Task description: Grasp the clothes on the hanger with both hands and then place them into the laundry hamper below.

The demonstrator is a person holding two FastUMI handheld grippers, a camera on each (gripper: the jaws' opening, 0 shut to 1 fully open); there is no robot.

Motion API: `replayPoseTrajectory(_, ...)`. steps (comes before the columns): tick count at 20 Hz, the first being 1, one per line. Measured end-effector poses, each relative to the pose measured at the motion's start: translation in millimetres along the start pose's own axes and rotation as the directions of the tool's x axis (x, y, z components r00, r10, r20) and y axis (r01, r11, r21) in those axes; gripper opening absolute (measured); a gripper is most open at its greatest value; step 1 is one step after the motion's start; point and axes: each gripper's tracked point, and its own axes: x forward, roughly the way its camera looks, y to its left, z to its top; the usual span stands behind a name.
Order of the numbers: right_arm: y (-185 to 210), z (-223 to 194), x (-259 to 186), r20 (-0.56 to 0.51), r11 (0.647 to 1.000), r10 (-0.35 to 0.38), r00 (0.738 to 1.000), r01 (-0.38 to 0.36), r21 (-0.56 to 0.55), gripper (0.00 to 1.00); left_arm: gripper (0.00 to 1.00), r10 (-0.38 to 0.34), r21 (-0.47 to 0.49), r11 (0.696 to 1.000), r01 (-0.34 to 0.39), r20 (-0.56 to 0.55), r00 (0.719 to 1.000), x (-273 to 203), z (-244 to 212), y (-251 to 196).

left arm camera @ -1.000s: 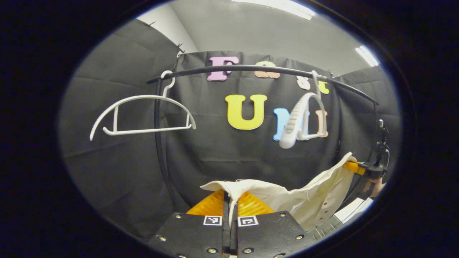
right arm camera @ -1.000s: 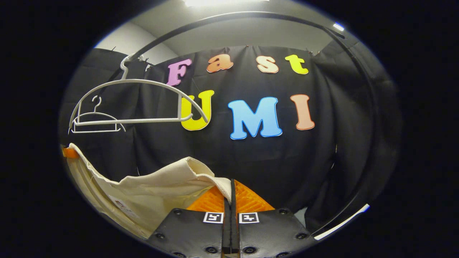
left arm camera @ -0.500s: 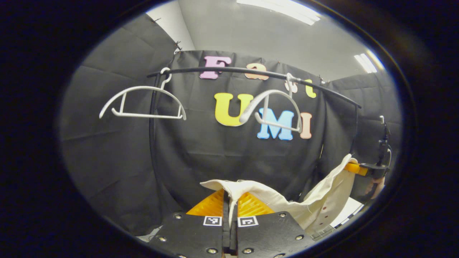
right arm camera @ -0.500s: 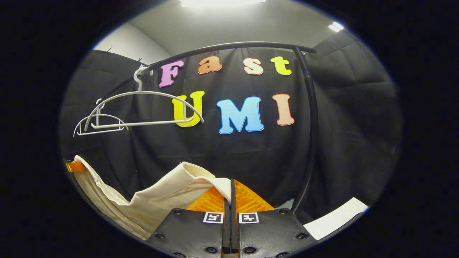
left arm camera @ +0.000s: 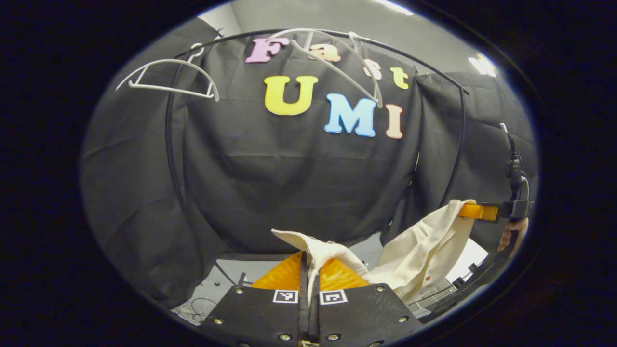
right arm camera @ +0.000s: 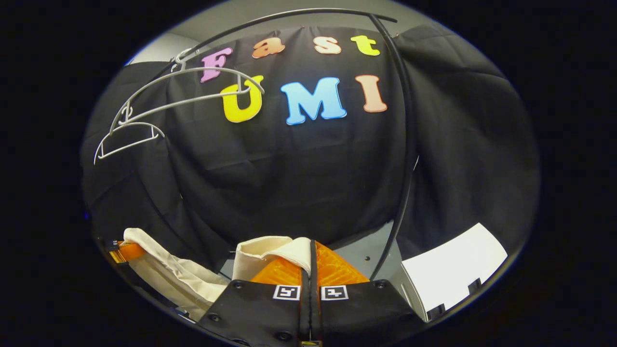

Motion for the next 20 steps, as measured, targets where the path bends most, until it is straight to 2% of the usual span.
replayPoseTrajectory(3,7.8,-35.1,14.5,-0.088,0.999,0.009,0.996,-0.012,-0.031,0.01,0.01,-0.011,-0.004,1.0,0.011,-0.063,0.998,34.0,-29.8,-5.7)
replayPoseTrajectory(6,18.4,-68.2,29.1,-0.187,1.0,0.023,0.982,-0.023,0.006,0.02,0.01,-0.013,0.003,1.0,0.013,-0.12,0.993,58.5,-52.7,-8.3)
replayPoseTrajectory(8,26.1,-91.2,35.3,-0.244,0.999,0.029,0.969,-0.033,-0.01,0.02,0.01,0.0,0.024,1.0,0.004,-0.168,0.986,66.5,-73.9,-12.2)
replayPoseTrajectory(10,33.3,-105.9,42.4,-0.277,0.999,0.035,0.96,-0.044,-0.025,0.0,0.02,0.023,0.047,0.999,-0.013,-0.214,0.977,73.0,-97.3,-12.4)
replayPoseTrajectory(14,39.7,-126.4,42.7,-0.316,0.998,0.04,0.948,-0.051,-0.025,0.04,0.02,0.053,0.071,0.997,-0.036,-0.254,0.966,70.9,-115.0,-2.6)
replayPoseTrajectory(15,40.8,-128.6,40.4,-0.324,0.998,0.041,0.945,-0.052,-0.025,0.1,0.02,0.063,0.069,0.997,-0.047,-0.259,0.964,70.0,-116.8,0.3)
replayPoseTrajectory(17,44.1,-125.7,33.9,-0.326,0.997,0.059,0.943,-0.072,-0.028,0.02,0.02,0.083,0.083,0.995,-0.064,-0.26,0.962,64.0,-118.2,4.8)
replayPoseTrajectory(18,48.6,-130.0,31.0,-0.334,0.996,0.078,0.939,-0.091,-0.022,0.18,0.04,0.089,0.09,0.994,-0.068,-0.258,0.962,63.4,-116.7,6.6)
replayPoseTrajectory(19,50.7,-127.9,27.2,-0.334,0.994,0.093,0.938,-0.106,-0.019,0.39,0.11,0.087,0.088,0.994,-0.066,-0.262,0.961,63.4,-117.6,7.4)
replayPoseTrajectory(20,52.4,-125.8,24.1,-0.332,0.992,0.109,0.937,-0.122,-0.017,0.59,0.27,0.077,0.078,0.995,-0.059,-0.261,0.962,60.3,-117.8,5.5)
